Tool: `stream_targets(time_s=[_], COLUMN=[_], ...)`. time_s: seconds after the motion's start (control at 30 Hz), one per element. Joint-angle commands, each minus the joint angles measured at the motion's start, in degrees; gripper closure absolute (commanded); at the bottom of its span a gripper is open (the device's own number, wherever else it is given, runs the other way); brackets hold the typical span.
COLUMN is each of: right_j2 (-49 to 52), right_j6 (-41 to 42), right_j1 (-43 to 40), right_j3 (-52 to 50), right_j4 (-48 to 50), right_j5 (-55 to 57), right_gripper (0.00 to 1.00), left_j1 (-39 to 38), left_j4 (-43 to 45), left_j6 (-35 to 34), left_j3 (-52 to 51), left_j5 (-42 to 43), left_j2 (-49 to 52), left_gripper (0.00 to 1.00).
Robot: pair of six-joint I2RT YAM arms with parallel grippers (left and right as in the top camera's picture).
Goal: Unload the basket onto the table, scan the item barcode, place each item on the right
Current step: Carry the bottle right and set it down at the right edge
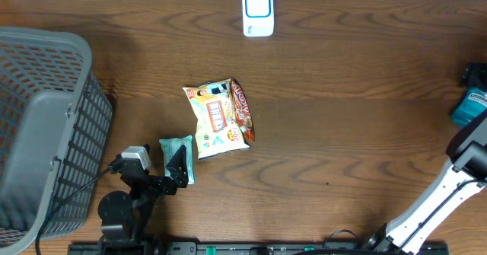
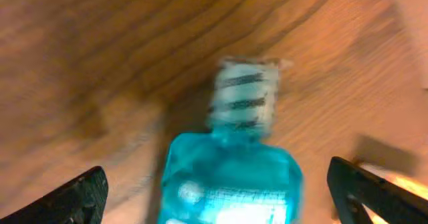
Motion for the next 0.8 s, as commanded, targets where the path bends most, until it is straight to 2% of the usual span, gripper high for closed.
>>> stream_targets(time_s=[0.0,0.17,0.53,0.77], right_j2=[-2.54,-3.34,-10.4,-11.21], right_j6=[6.1,6.99,11.19,11.21], right_j1=[0.22,4.55,20.35,33.24], right_j3=[0.42,0.44,0.44,0.42], right_j4=[-0.46,1.31,5.7,1.18], right_j5=[-12.85,-11.06,13.4,12.7], right_gripper=[0.01,0.01,0.01,0.01], left_j1=[-0.13,-0.13,-0.13,-0.13], left_j4=[-1.31,-1.31,-1.31,-1.31], left_j6=[0.09,0.09,0.09,0.09], left_j3=[-0.61,-0.61,-0.61,-0.63], left_j5=[0.09,0.09,0.09,0.09], left_j2=[-0.13,-0.13,-0.13,-0.13], left_gripper=[0.02,0.02,0.02,0.02])
